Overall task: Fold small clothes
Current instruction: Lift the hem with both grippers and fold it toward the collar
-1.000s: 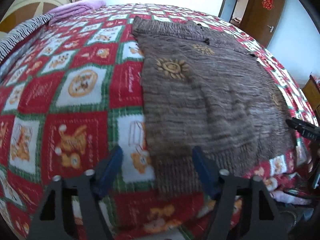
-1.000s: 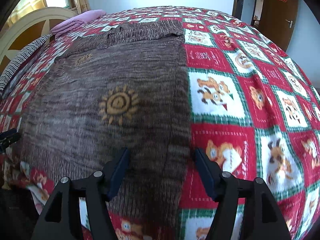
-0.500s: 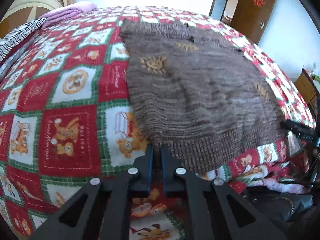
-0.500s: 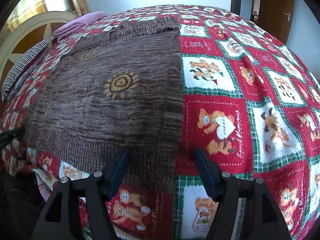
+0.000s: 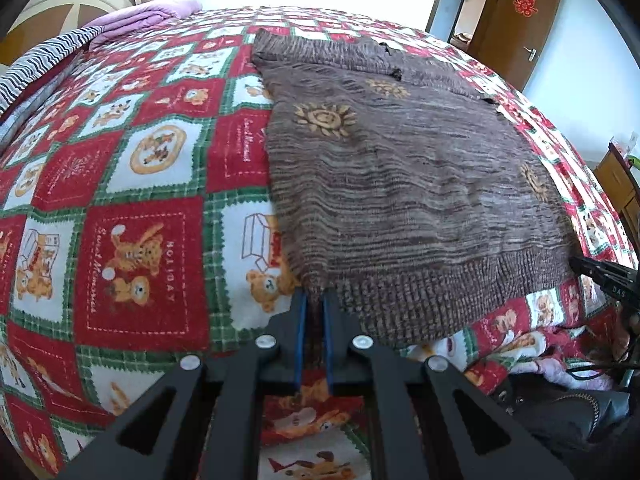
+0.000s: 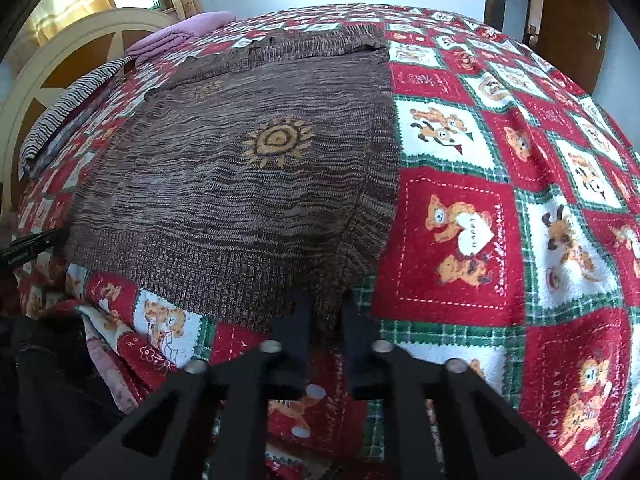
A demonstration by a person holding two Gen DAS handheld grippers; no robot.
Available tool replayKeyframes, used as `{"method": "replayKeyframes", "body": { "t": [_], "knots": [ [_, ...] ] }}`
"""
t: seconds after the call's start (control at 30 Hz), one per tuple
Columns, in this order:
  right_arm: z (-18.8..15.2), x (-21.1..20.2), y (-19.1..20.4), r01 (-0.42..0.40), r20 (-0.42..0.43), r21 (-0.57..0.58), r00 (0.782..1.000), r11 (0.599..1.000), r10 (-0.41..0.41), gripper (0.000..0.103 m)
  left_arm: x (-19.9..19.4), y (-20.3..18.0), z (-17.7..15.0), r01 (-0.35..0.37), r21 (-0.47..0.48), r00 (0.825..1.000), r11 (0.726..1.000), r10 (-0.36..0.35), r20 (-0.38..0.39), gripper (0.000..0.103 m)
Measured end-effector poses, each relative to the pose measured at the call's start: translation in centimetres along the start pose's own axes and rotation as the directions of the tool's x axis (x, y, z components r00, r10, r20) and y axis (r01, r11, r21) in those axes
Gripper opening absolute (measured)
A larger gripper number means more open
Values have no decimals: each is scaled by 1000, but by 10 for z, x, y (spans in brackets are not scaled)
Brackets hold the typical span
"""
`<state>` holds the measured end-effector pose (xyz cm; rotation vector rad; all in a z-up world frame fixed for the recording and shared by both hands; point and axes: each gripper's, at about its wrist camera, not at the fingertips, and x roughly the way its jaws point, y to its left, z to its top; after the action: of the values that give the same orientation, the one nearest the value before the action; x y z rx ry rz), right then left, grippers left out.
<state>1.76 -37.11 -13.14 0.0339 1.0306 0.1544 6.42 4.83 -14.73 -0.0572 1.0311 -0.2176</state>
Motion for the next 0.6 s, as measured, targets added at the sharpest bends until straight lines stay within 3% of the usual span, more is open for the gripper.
{"method": "replayKeyframes", "body": {
  "t": [0.2,0.33,0.47,0.6],
  "knots": [
    [10,-36,-16,-26,157,67,987,997,16,6,-23,-1,7,-26,48,996,999,22,87,8],
    [12,-42,-18,-36,186,82,982,996,20,6,-32,-5,13,-58,92,991,994,47,125,8],
    [21,-53,-16,-61,230,87,972,994,39,6,-32,-2,22,-42,97,994,994,32,104,8],
    [38,-64,-14,-69,281,79,959,994,45,6,-40,2,42,-42,91,990,995,30,136,8]
  ]
}}
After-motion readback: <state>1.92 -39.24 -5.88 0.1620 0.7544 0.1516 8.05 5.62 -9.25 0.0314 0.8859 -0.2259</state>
